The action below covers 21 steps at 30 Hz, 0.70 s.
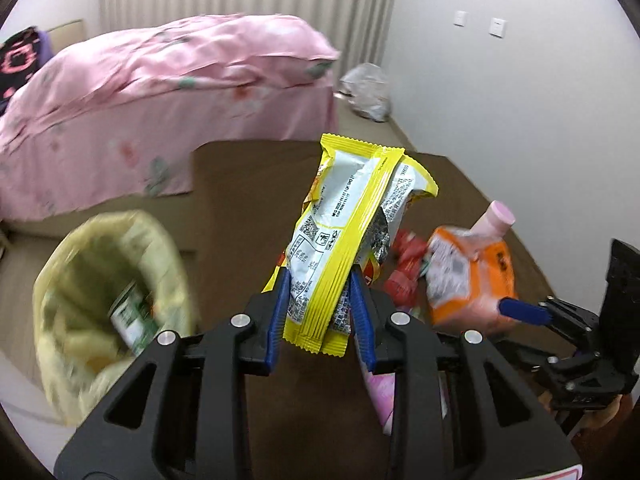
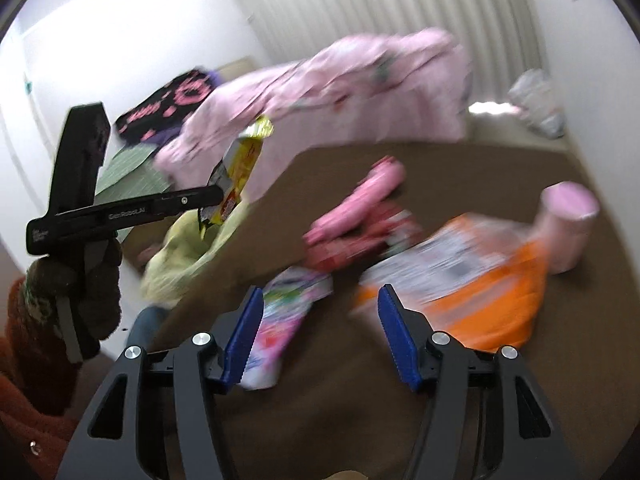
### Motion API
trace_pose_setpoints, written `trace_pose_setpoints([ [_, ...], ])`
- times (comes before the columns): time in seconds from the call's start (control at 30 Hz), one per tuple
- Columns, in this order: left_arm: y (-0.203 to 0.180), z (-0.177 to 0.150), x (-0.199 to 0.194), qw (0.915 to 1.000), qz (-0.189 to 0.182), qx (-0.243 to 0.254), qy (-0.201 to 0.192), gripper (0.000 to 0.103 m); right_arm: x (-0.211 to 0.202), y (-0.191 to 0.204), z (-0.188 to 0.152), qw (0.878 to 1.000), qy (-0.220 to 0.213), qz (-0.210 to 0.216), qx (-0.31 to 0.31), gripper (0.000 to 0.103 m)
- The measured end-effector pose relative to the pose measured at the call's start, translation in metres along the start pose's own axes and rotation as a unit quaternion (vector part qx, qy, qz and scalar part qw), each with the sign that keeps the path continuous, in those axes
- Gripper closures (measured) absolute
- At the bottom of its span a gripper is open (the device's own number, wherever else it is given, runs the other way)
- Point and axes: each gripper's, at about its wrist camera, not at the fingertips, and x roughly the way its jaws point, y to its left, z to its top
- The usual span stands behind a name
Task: Collect trash
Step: 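Grasp the pink candy wrapper with the right tool while the left tool holds its bag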
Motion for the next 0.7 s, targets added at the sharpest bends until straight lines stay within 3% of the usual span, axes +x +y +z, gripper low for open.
trace_pose_setpoints([
  [0.07,0.009,-0.020,-0.003,0.9997,0.001,-0.021,0.017,0.075,0.018,0.018,-0.007,0.999,0.037,-0.010,-0.019,0.047],
  [0.2,0.021,-0.050,-0.003,0.9973,0.000,-0.058,0.045,0.075,0.035,0.044,-0.021,0.997,0.065,-0.018,-0.045,0.047],
  [0.3,0.019,-0.063,-0.001,0.9968,-0.005,-0.058,0.054,0.074,0.045,0.057,-0.030,0.989,0.079,-0.081,-0.095,0.047],
  [0.43,0.013,-0.070,-0.001,0.9968,-0.019,-0.053,0.057,0.064,0.033,0.037,-0.037,0.984,0.075,-0.137,-0.087,0.047],
  [0.53,0.009,-0.072,0.001,0.9964,-0.028,-0.050,0.063,0.060,0.023,0.015,-0.041,0.985,0.079,-0.142,-0.050,0.047],
  [0.7,0.004,-0.070,-0.004,0.9976,-0.023,-0.036,0.054,0.057,0.011,-0.001,-0.050,0.990,0.079,-0.116,-0.014,0.047],
])
